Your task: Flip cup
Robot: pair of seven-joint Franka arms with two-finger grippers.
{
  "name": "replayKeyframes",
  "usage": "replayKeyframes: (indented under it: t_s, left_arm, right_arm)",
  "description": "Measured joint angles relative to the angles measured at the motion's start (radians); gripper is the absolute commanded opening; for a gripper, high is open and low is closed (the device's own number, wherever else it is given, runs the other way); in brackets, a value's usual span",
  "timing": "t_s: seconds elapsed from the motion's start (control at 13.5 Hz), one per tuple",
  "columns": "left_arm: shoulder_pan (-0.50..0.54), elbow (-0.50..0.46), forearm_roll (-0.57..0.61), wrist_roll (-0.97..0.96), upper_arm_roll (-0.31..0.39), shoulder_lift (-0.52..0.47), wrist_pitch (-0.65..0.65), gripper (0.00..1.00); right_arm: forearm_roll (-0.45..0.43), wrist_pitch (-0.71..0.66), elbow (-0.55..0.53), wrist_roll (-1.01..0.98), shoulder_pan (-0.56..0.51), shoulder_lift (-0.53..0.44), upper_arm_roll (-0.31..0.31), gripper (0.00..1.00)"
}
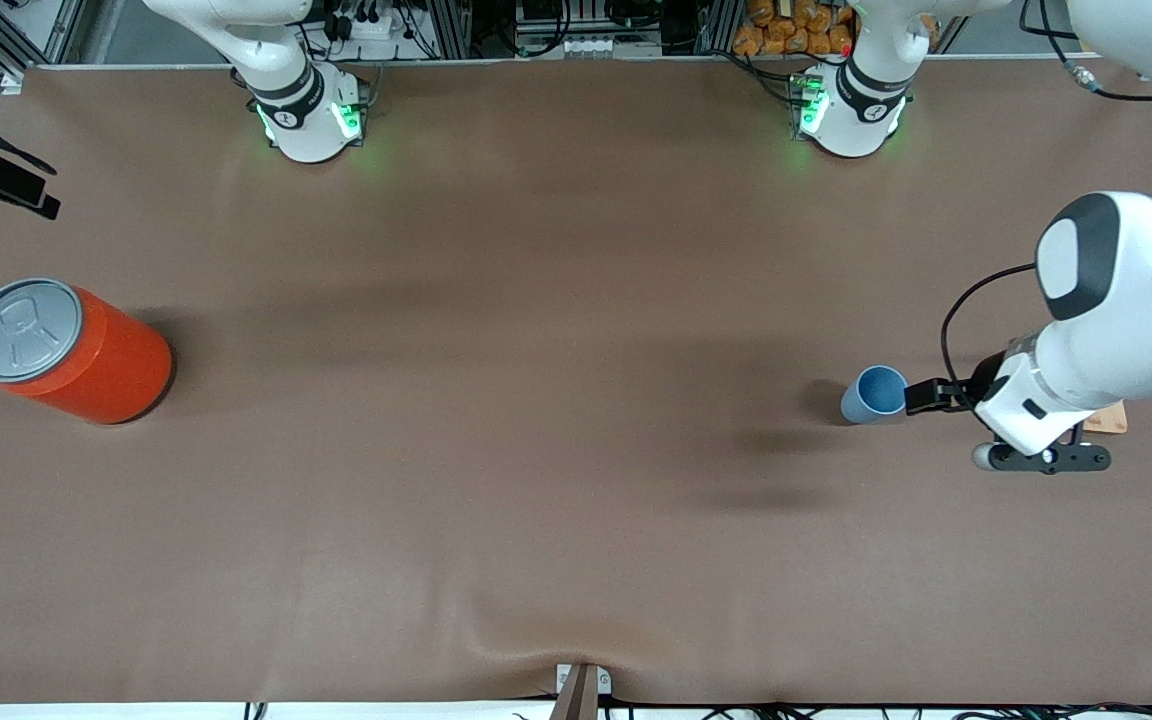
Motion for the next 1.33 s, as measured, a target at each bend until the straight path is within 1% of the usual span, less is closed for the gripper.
replayKeyframes:
  t_s: [0.22, 0.37, 0.52, 0.74, 0.89, 1.04, 1.33]
  left_arm:
    - [0.004, 0.063, 0.0, 0.0, -0.001, -0.037, -0.069, 1.0]
    - [0.004, 0.071, 0.0, 0.0, -0.001, -0.089, -0.109, 1.0]
    - [0.004, 0.076, 0.0, 0.0, 0.004, -0.159, -0.177, 1.0]
    - [0.005, 0.079, 0.0, 0.001, 0.014, -0.301, -0.312, 1.0]
    - [0.005, 0.076, 0.0, 0.001, 0.015, -0.376, -0.365, 1.0]
    - [0.006, 0.068, 0.0, 0.001, 0.021, -0.401, -0.372, 1.0]
    - [0.007, 0.058, 0.0, 0.002, 0.04, -0.366, -0.366, 1.0]
  right_arm:
    - [0.0, 0.007, 0.0, 0.0, -0.001, 0.0, 0.0, 1.0]
    - [0.0, 0.008, 0.0, 0.0, -0.001, 0.0, 0.0, 1.0]
    - [0.0, 0.008, 0.0, 0.0, -0.001, 0.0, 0.0, 1.0]
    - [0.0, 0.006, 0.0, 0.0, -0.002, 0.0, 0.0, 1.0]
    - [0.001, 0.009, 0.0, -0.001, -0.009, 0.0, 0.0, 1.0]
    - [0.002, 0.01, 0.0, -0.001, -0.012, 0.0, 0.0, 1.0]
    - [0.003, 0.011, -0.006, -0.001, -0.012, 0.0, 0.004, 1.0]
